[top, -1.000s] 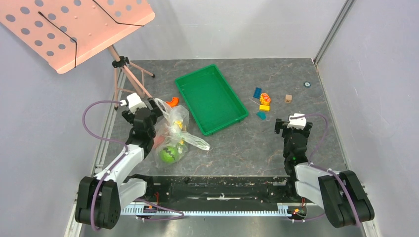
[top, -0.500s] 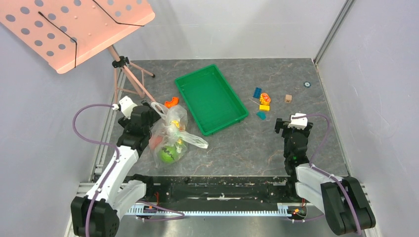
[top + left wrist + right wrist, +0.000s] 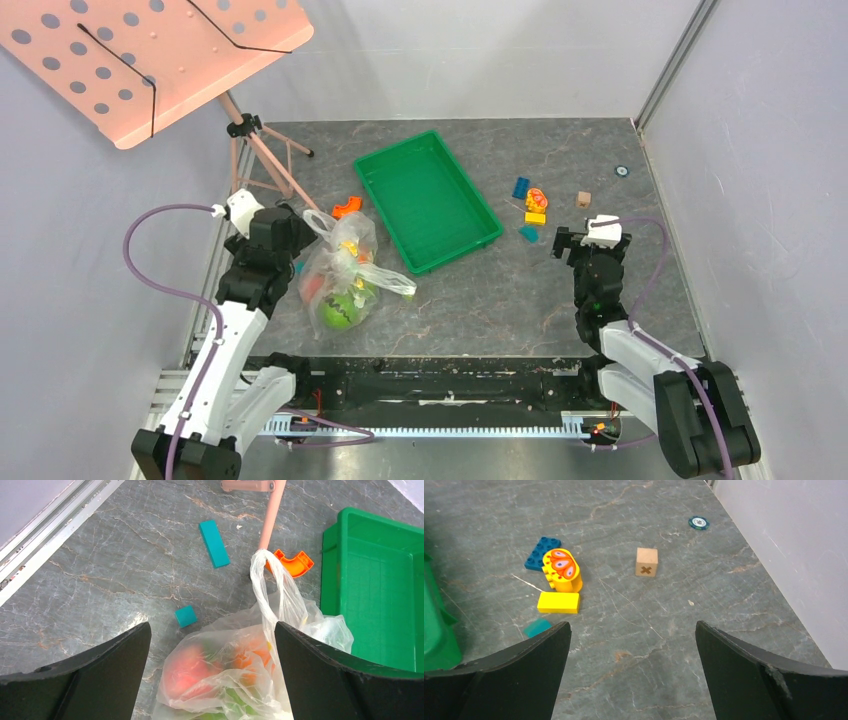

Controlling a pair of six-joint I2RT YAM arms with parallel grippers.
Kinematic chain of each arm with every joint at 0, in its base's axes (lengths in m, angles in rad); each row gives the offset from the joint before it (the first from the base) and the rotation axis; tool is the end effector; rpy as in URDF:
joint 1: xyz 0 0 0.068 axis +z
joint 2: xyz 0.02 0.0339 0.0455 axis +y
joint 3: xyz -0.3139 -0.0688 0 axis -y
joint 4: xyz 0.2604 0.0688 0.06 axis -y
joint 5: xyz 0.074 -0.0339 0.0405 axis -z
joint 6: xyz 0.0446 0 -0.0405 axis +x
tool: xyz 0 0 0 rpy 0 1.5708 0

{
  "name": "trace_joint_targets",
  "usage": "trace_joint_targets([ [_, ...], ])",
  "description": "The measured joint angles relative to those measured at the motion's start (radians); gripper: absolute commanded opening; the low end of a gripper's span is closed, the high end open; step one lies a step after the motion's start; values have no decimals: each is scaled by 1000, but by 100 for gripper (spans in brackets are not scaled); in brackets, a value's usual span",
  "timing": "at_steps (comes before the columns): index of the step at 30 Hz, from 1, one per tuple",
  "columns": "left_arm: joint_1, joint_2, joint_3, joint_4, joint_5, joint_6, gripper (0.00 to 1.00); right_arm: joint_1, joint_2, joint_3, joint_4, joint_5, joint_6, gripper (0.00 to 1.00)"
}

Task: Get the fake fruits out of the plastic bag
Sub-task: Pick up the plastic bag at the center of the board.

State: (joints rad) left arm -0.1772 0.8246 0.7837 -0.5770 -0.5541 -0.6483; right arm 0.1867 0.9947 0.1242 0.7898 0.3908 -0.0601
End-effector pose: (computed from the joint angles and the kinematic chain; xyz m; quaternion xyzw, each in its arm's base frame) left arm 0.1624 -0.0052 0.3284 -0.3215 0.8019 0.0457 0.5016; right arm 0.1776 0.0163 0.2070 0.0419 0.7318 -0.1004 0.6728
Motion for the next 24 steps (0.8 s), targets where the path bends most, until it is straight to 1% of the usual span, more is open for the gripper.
trace_joint_targets([
  [4,0,-6,16,-32,13,17,100,0,2,24,-25,-21,39,98],
  [9,0,-14,16,-68,26,52,100,0,22,72,-96,-60,106,98],
  [13,-14,-22,16,-85,24,95,100,0,22,90,-141,-56,147,98],
  [20,-39,-23,29,-124,-21,122,100,0,23,134,-249,-9,198,98],
  [24,-40,-22,51,-201,-95,80,100,0,24,151,-300,12,224,98],
])
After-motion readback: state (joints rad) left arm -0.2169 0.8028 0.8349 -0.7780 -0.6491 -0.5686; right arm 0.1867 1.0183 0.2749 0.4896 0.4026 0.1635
